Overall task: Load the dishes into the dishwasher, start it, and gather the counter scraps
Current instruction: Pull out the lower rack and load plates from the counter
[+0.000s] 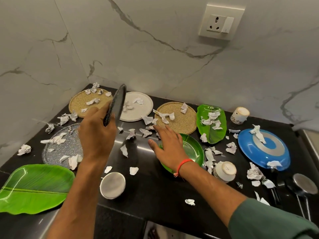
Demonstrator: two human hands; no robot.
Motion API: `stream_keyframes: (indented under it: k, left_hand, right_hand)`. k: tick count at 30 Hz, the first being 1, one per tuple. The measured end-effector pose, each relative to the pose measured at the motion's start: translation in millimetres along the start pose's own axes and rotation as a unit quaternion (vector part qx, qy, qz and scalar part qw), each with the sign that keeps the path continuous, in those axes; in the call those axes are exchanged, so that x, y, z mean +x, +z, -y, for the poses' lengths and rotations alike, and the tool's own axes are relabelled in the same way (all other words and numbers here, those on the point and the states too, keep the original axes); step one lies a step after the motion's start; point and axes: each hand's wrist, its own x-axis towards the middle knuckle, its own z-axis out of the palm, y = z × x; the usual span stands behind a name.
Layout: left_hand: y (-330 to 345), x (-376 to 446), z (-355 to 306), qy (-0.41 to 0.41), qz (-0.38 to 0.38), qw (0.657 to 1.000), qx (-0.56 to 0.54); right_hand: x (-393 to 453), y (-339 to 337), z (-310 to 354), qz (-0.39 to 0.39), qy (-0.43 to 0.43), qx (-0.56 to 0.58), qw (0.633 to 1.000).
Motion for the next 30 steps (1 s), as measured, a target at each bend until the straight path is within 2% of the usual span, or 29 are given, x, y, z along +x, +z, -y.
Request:
stream_keyframes:
  k: [3, 6, 8, 9, 10, 13, 15, 17, 18, 21, 23, 25, 27, 30]
  left_hand:
    - [4, -3, -12, 0.025, -0.005, 1.0, -0.004]
    - [4, -2, -26, 0.014, -0.027, 0.999, -0.043]
    - [5, -3, -38, -0.015, -0.021, 0.994, -0.108]
    - [5, -5, -47, -0.054, -0.005, 0.983, -0.178]
    - [4, -8, -58, -0.117, 0.021, 0.957, -0.263]
    - [3, -24, -89, -0.3, 0.103, 0.834, -0.45]
    - [6, -40, -109, -0.372, 0.16, 0.765, -0.501]
    - [10, -58, -130, -0.412, 0.225, 0.712, -0.521]
    - [11, -66, -140, -0.421, 0.255, 0.694, -0.526]
    - [17, -93, -176, -0.413, 0.334, 0.654, -0.538]
    - [22, -109, -200, -0.402, 0.373, 0.639, -0.539]
    - [28, -125, -226, -0.387, 0.398, 0.64, -0.531]
    - [34, -140, -250, -0.369, 0.409, 0.638, -0.538]
    - [44, -157, -288, -0.321, 0.436, 0.633, -0.553]
  right_hand:
    - [-11, -12, -7, -0.011, 0.007, 0.009, 1.0]
    - [-24, -24, -17, -0.024, 0.013, 0.017, 0.999]
    - [-30, -32, -24, -0.035, 0.024, 0.03, 0.999]
    - [-33, -37, -28, -0.044, 0.035, 0.043, 0.997]
    - [-37, -43, -31, -0.056, 0.05, 0.061, 0.995]
    - [-53, -67, -44, -0.094, 0.118, 0.179, 0.972]
    - [-68, -90, -54, -0.126, 0.16, 0.299, 0.932]
    - [-85, -112, -70, -0.14, 0.192, 0.397, 0.887]
    - [-95, -123, -79, -0.141, 0.195, 0.45, 0.86]
    - [-140, -158, -99, -0.168, 0.208, 0.62, 0.738]
    - [-175, -178, -109, -0.192, 0.205, 0.679, 0.678]
    - [-208, -194, -122, -0.212, 0.188, 0.721, 0.632]
    - [-239, -208, -132, -0.241, 0.179, 0.735, 0.608]
    - [-281, -223, -147, -0.303, 0.184, 0.72, 0.597]
